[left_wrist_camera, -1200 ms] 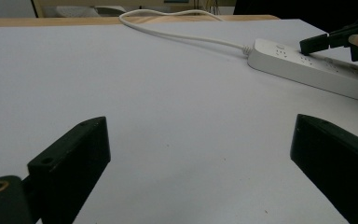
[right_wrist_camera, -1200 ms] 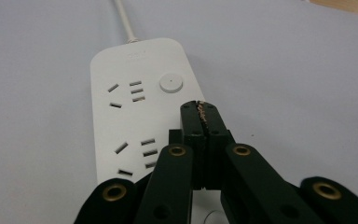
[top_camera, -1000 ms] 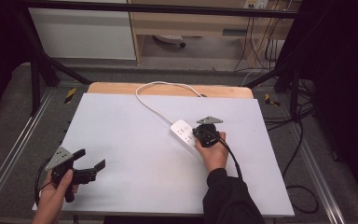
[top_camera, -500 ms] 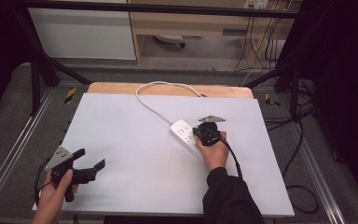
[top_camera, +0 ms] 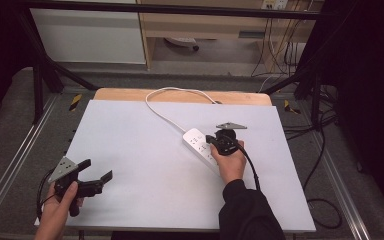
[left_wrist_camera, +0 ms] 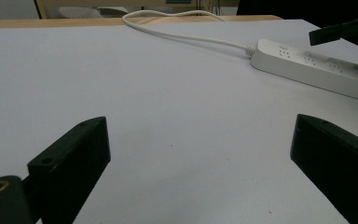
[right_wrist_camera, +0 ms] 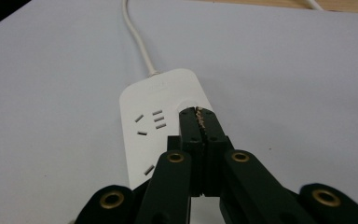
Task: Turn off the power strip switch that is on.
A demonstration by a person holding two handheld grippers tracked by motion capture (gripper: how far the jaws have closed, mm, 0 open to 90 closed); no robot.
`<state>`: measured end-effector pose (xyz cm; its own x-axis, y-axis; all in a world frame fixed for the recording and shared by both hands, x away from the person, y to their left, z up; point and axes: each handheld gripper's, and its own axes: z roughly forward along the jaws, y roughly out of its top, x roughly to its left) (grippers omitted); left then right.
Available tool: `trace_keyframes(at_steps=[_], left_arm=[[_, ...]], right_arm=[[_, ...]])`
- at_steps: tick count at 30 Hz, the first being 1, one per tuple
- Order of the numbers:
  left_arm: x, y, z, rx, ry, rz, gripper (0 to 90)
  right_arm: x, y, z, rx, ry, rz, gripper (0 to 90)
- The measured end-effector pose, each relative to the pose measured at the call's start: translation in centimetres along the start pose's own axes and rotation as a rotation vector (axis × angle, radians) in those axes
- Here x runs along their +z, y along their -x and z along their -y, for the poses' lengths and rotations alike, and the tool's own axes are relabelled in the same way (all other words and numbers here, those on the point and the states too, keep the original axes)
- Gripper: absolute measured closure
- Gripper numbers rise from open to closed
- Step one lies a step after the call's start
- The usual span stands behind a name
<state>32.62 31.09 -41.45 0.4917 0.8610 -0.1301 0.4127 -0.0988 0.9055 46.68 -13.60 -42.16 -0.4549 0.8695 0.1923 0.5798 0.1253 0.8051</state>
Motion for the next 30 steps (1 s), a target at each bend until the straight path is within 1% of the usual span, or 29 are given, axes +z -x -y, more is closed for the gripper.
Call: trace_keyframes(at_steps=[2, 4, 7, 11, 13, 16, 17, 19, 21, 23, 26, 27, 29, 30], left_arm=[[0.0, 0.0, 0.0, 0.001, -0.002, -0.002, 4.5], [0.0, 0.0, 0.0, 0.003, -0.004, -0.002, 4.4], [0.0, 0.0, 0.0, 0.005, -0.005, -0.001, 4.5], [0.1, 0.0, 0.0, 0.002, -0.007, -0.002, 4.5], [0.1, 0.0, 0.0, 0.0, -0.007, -0.003, 4.5], [0.1, 0.0, 0.0, -0.001, -0.007, -0.002, 4.5], [0.1, 0.0, 0.0, 0.0, -0.008, -0.002, 4.5], [0.1, 0.0, 0.0, 0.0, -0.008, -0.002, 4.5], [0.1, 0.0, 0.1, 0.0, -0.008, -0.002, 4.5], [0.1, 0.0, 0.1, 0.001, -0.008, -0.002, 4.5], [0.1, 0.0, 0.0, 0.001, -0.009, -0.003, 4.5], [0.1, 0.0, 0.1, 0.001, -0.009, -0.004, 4.5], [0.1, 0.0, 0.1, 0.001, -0.008, -0.003, 4.5], [0.1, 0.0, 0.1, -0.001, -0.007, -0.002, 4.5]], right_arm=[[-0.3, 0.0, -0.2, 0.003, 0.001, -0.001, 90.0], [-0.5, 0.1, -0.3, 0.012, 0.004, -0.006, 85.2], [-0.9, 0.3, -0.4, 0.013, 0.007, -0.006, 81.0], [-1.4, 0.6, -0.7, 0.032, 0.006, -0.003, 70.8], [-1.6, 0.8, -0.9, 0.045, 0.009, -0.006, 61.7], [-2.1, 1.0, -1.2, 0.067, 0.029, 0.004, 46.9], [-2.2, 1.1, -1.4, 0.08, 0.039, -0.002, 43.3], [-2.4, 1.4, -1.6, 0.1, 0.051, -0.016, 31.4], [-2.6, 1.6, -1.8, 0.113, 0.059, -0.033, 24.5], [-2.8, 1.7, -2.0, 0.11, 0.088, -0.027, 19.6], [-3.1, 1.6, -2.3, 0.102, 0.1, -0.013, 12.8], [-3.1, 1.6, -2.4, 0.091, 0.104, 0.001, 10.7], [-3.2, 1.5, -2.5, 0.074, 0.093, 0.021, 9.2], [-3.2, 1.5, -2.6, 0.073, 0.083, 0.028, 8.9]])
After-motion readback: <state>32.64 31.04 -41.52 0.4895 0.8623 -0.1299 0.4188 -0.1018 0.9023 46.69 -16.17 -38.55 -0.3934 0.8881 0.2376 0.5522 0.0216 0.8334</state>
